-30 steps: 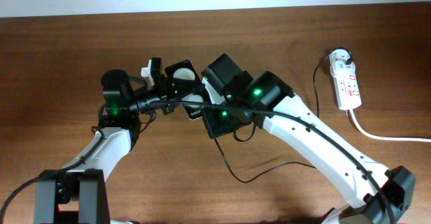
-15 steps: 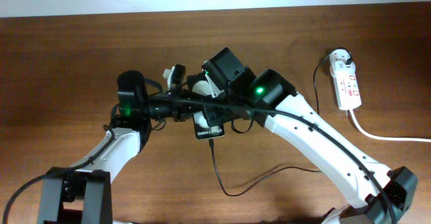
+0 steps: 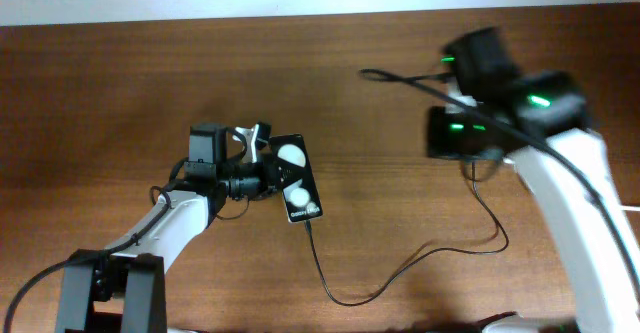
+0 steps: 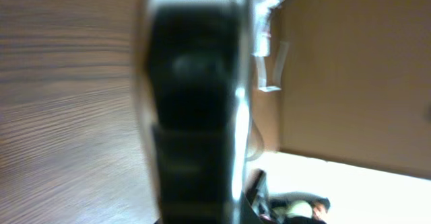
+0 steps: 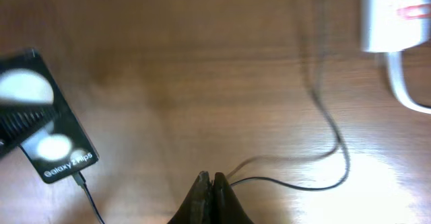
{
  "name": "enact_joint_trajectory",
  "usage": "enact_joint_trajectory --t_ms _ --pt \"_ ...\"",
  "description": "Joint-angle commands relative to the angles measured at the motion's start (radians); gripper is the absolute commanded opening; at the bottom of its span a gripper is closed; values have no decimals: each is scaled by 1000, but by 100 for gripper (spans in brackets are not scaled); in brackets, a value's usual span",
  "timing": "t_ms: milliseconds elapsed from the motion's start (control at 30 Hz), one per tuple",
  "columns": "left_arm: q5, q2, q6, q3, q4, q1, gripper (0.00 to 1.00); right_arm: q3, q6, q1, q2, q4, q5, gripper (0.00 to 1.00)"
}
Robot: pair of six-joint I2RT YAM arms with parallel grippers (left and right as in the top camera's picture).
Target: Plug charger to phone and switch on socket
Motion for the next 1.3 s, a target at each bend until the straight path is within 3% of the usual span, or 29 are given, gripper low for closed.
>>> enact_joint_trajectory --t_ms 0,133,200,367,433,600,700,800,867,1000,1267 --pt "-75 -6 16 6 54 -1 0 27 5 -103 -156 3 4 4" --pt "-47 -6 -46 152 51 -27 0 27 5 -186 -349 10 92 4" --pt "-134 -6 -45 267 -3 -72 0 27 5 -187 -417 8 161 4" --pt "-582 -6 134 655 -418 -254 0 27 8 -187 -480 8 187 4" --pt "-689 -6 170 784 -544 -278 0 26 8 -187 -480 8 187 4" --pt "-746 82 229 1088 -747 -278 0 26 9 -187 -480 3 183 4" --pt "-686 211 229 1174 -802 -278 0 20 9 -187 -480 -4 183 5" --pt "-333 394 310 1179 -840 -277 0 -18 8 -187 -473 -12 183 5" --pt "-259 500 341 1179 -858 -277 0 -32 8 -187 -466 -17 183 5" --pt "-255 642 341 1179 -861 -270 0 -100 8 -187 -452 -22 184 6" --pt "-416 685 330 1170 -862 -231 1 -156 8 -187 -321 -31 183 5"
